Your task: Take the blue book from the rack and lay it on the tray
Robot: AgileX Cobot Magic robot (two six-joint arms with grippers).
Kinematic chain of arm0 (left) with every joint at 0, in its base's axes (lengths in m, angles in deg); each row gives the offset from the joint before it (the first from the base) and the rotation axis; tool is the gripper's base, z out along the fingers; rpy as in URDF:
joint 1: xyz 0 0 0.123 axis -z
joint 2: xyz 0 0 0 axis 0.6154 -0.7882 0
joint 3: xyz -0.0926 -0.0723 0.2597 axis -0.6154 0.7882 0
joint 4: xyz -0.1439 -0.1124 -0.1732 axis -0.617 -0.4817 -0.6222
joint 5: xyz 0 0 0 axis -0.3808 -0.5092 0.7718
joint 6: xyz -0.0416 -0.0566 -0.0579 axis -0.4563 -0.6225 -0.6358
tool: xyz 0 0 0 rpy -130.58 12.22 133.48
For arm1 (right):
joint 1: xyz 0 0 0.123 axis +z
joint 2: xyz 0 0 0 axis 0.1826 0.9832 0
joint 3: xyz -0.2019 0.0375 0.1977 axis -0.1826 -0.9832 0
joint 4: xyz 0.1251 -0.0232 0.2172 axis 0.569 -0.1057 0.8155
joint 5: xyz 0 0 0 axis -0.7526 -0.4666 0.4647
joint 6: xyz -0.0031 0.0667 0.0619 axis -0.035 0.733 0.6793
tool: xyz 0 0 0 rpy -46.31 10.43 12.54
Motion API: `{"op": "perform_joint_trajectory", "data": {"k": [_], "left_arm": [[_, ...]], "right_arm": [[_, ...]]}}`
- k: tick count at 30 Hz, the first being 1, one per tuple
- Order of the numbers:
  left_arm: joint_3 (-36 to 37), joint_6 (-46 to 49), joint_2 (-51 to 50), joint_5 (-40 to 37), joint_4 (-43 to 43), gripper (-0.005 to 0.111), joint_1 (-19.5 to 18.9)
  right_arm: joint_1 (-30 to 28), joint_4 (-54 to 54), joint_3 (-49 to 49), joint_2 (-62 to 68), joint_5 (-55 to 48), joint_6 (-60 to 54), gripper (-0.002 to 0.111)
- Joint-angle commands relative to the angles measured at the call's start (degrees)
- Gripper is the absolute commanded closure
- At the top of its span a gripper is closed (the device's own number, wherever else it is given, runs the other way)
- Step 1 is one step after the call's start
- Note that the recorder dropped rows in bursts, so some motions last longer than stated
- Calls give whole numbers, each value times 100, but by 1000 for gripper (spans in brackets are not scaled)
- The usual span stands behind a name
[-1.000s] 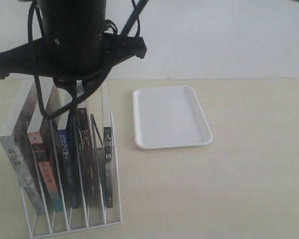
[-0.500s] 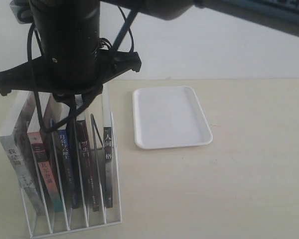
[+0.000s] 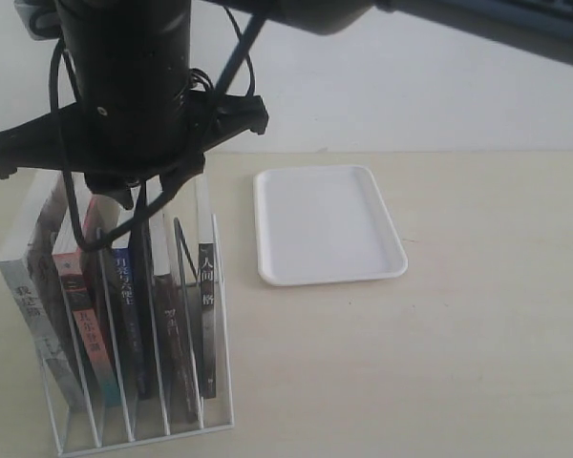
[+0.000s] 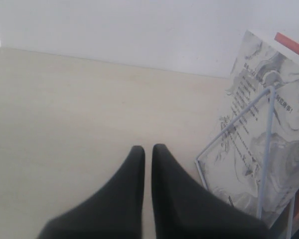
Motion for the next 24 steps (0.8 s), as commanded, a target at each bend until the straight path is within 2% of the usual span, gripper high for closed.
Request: {"op": "perform_joint_trajectory", "data": {"k": [1, 15, 24], "left_arm": [[17, 27, 11, 4, 1, 102, -18], [17, 27, 11, 4, 1, 102, -18], [17, 27, 11, 4, 1, 102, -18]], "right_arm": [[2, -62, 7, -48, 47, -25, 67], [2, -110, 21, -433, 47, -114, 68], [2, 634, 11, -250, 47, -376, 68]]}}
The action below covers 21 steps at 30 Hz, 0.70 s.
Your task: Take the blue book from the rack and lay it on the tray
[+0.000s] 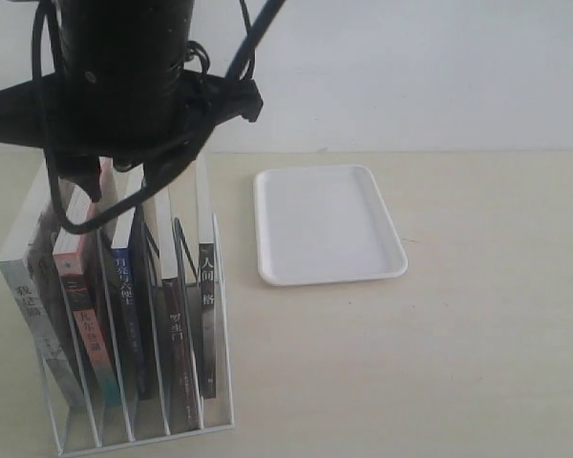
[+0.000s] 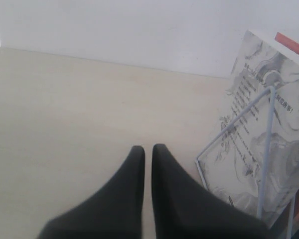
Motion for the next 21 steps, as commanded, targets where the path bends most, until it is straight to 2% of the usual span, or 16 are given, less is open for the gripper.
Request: {"op": "perform_joint_trajectory", "data": {"k": [1, 21], "left_arm": [[17, 27, 11, 4, 1, 102, -18], [17, 27, 11, 4, 1, 102, -18]], "right_arm": [[2, 56, 11, 55, 22, -53, 68], [2, 50, 11, 508, 440, -60, 68]]}}
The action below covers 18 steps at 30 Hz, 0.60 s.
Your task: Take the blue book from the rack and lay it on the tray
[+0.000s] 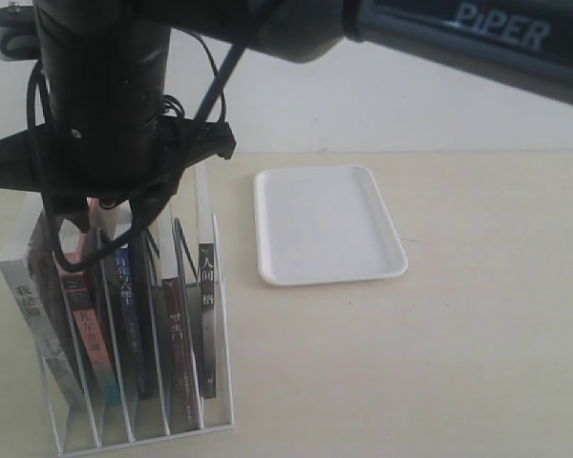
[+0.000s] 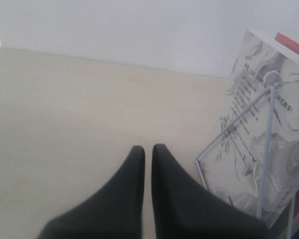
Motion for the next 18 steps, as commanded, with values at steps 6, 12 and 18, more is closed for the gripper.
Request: {"op": "perform_joint_trajectory", "data": {"k": [6, 12, 18], "left_arm": [[17, 27, 11, 4, 1, 102, -18], [17, 27, 11, 4, 1, 102, -18], [17, 27, 11, 4, 1, 102, -18]], "right_arm": [[2, -6, 11, 50, -25, -49, 68], [2, 8, 11, 147, -103, -36, 68], [2, -5, 11, 185, -170, -36, 71]]}}
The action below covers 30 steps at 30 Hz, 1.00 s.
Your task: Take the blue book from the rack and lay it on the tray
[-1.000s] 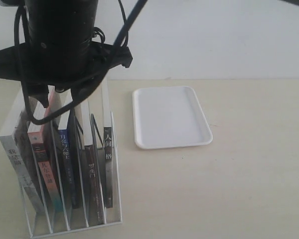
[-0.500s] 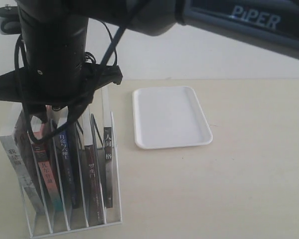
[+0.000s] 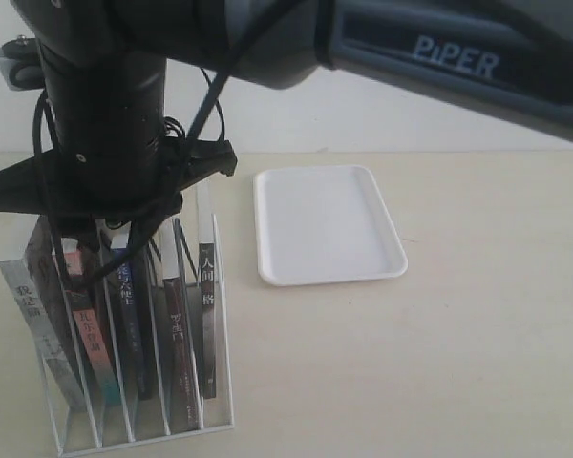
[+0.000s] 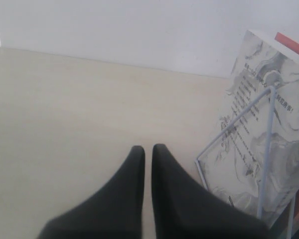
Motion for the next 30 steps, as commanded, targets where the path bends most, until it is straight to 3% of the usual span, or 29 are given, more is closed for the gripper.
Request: {"op": "perform_joint_trajectory", "data": {"k": [1, 7, 30], "left_arm": [[17, 27, 11, 4, 1, 102, -18], [17, 27, 11, 4, 1, 102, -18], [17, 27, 11, 4, 1, 102, -18]], "right_arm": [[2, -5, 11, -10, -77, -36, 75], [2, -5, 11, -10, -53, -49, 109], [2, -71, 22, -414, 8, -210, 108]]}}
